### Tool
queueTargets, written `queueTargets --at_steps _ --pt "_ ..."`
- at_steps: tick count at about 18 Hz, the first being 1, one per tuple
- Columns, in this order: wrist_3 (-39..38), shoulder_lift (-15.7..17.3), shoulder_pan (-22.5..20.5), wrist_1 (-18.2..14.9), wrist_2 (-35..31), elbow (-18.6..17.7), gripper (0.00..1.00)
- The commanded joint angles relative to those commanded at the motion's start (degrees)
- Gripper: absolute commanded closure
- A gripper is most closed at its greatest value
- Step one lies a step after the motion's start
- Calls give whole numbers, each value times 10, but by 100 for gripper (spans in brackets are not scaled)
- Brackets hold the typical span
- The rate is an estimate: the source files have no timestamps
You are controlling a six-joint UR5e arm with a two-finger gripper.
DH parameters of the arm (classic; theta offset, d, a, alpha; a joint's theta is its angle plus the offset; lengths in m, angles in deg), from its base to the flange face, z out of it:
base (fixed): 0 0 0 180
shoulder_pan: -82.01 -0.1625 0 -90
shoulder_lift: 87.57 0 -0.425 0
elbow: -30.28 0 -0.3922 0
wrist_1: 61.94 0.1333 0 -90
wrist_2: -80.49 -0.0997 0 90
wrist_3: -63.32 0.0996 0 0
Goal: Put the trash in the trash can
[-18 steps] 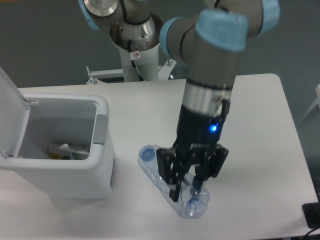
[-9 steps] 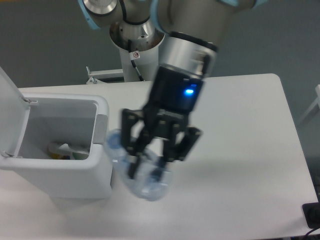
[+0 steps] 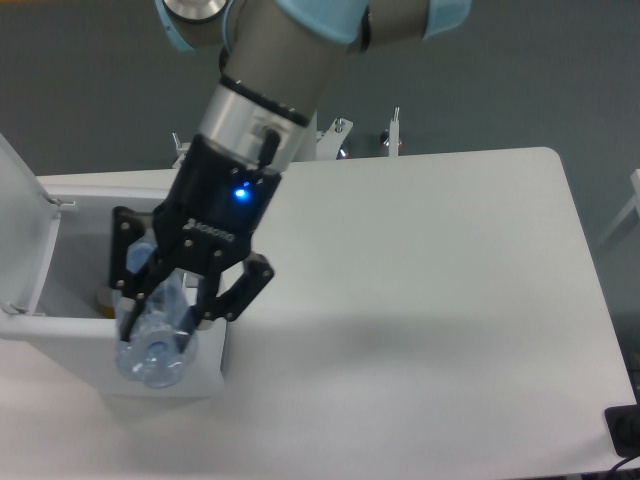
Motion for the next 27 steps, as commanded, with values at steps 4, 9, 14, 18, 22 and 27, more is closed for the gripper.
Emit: queueTargets --at_steps 4,9,14,18,22,27 --pt "30 32 4 0 0 -52 48" --pt "56 54 4 1 -1 -70 5" --pt "64 55 -11 1 -35 -70 1" --pt "98 55 -36 4 -98 -69 0" --pt "124 55 -89 5 -98 -70 0" --pt "205 54 -149 4 -98 -67 0"
